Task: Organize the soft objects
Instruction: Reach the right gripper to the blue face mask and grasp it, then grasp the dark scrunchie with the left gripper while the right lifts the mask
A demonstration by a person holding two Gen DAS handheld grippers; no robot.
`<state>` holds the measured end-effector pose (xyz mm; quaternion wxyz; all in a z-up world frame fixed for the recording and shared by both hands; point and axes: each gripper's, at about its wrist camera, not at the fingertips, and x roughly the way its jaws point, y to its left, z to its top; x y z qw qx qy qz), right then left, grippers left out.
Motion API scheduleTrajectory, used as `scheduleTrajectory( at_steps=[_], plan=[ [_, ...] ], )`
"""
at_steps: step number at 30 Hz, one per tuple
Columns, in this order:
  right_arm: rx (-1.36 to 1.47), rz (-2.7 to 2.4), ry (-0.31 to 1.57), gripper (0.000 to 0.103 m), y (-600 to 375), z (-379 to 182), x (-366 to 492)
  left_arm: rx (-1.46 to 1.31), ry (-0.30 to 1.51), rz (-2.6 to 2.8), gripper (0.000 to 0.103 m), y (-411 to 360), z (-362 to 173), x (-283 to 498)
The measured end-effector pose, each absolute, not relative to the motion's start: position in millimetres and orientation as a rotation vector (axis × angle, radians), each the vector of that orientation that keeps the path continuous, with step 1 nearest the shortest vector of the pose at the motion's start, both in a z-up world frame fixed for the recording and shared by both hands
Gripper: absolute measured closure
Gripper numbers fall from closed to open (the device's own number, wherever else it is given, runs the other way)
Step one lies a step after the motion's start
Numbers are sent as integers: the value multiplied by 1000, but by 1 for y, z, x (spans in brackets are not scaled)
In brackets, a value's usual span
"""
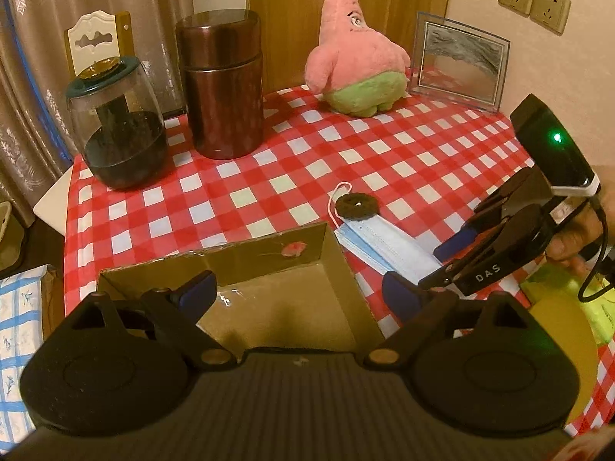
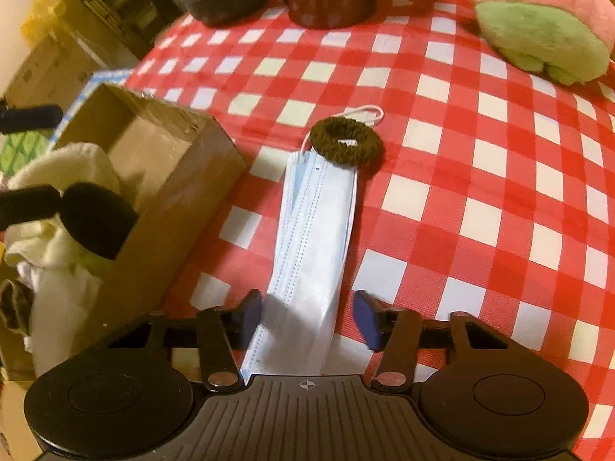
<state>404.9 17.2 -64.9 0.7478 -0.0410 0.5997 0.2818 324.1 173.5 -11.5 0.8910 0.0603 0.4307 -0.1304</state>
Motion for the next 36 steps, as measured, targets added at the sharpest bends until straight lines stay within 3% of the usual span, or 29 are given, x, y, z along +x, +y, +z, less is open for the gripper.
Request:
scheduleTrajectory(
  at_steps=[1,3,6,22,30,36],
  plan=[
    [-105,612,1317,65,19,-67,405,124,892,-272,11,174,-12,324],
    [-127,610,1314,96,22,-69,404,122,891,-271,12,173,-12,325],
    [-156,604,1318,102,23,-71,404,126,893,-276,12,173,-12,325],
    [-412,564,1203,103,-32,-13,384,210,905,-379,12,115,-9,363],
    [-312,462,1097,103,-80,4,388,295,918,-428,23,64,-32,399],
    [-264,417,1068,103,-105,0,394,380,947,-474,23,26,-58,425]
  ],
)
